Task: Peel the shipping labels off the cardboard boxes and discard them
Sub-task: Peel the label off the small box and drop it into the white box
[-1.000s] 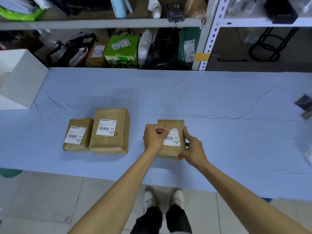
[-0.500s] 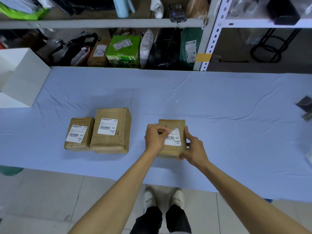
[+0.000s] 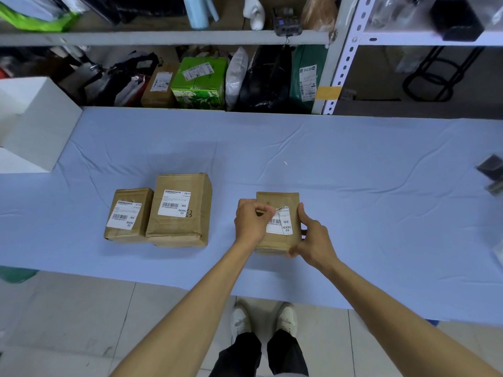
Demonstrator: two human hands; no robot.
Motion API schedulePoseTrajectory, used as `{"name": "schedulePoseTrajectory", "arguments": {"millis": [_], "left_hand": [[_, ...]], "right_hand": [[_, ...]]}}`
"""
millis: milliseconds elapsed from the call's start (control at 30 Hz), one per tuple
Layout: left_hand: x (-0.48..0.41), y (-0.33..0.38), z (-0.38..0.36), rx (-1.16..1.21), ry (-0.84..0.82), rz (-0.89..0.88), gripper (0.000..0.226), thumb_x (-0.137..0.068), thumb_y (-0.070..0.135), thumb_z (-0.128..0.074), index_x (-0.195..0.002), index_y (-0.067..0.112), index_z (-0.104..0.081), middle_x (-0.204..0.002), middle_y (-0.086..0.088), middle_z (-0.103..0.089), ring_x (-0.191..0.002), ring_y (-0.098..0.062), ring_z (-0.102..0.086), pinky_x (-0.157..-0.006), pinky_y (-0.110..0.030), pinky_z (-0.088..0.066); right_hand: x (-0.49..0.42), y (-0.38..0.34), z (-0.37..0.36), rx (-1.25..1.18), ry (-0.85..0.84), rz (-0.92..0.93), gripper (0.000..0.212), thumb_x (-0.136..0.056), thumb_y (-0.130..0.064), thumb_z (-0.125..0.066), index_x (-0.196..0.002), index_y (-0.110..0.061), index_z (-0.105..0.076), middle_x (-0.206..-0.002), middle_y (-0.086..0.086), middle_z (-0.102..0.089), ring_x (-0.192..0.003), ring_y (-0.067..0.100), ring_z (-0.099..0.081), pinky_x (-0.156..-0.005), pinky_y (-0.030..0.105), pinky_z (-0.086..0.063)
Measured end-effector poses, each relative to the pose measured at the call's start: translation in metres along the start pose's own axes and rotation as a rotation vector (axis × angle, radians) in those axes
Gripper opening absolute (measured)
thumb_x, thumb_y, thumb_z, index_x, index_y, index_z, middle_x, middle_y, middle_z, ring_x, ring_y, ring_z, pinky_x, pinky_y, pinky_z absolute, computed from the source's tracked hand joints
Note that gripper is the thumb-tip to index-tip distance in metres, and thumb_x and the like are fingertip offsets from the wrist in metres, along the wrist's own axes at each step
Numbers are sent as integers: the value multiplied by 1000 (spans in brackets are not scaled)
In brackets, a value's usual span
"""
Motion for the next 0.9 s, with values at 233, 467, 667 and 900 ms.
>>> {"name": "schedulePoseTrajectory", "arguments": {"millis": [233, 467, 667, 900], "left_hand": [[0, -1, -1, 20, -4, -5, 6, -82, 26, -74, -79, 20, -74, -116, -1, -56, -101, -18, -60, -88, -33, -50], [0, -2, -1, 39, -11, -9, 8, -82, 28, -74, -75, 24, -72, -112, 0, -58, -99, -17, -60, -80, -26, -48], [-1, -2, -1, 32, -10, -7, 10, -82, 28, -73, -73, 25, -71, -114, -1, -59, -100, -17, -61, -78, -23, -45], [-2, -3, -1, 24, -20, -14, 12, -82, 29, -73, -71, 28, -69, -117, -3, -58, -106, -20, -60, -93, -37, -50]], "right_hand": [[1, 0, 1, 7, -1, 5, 123, -55, 9, -79, -152, -25, -13, -104, -2, -64, -98, 22, -63, -70, 29, -57], [1, -1, 1, -8, 2, 7, 123, -55, 9, -79, -152, -25, -13, -110, 1, -64, -98, 20, -62, -68, 27, -56], [1, -1, 1, -3, -4, 0, 122, -56, 9, -79, -152, -25, -13, -106, -2, -63, -96, 18, -62, -67, 23, -54], [1, -1, 2, -5, 0, -5, 123, -54, 10, -79, -152, -25, -14, -108, 0, -64, -101, 18, -62, -73, 29, -57]]}}
Point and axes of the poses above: each hand's wrist, its own x-axis away from the middle knuckle, its own z-axis out of the back of the hand, y = z × x, the point moved 4 cm from there along -x, towards the middle knuckle
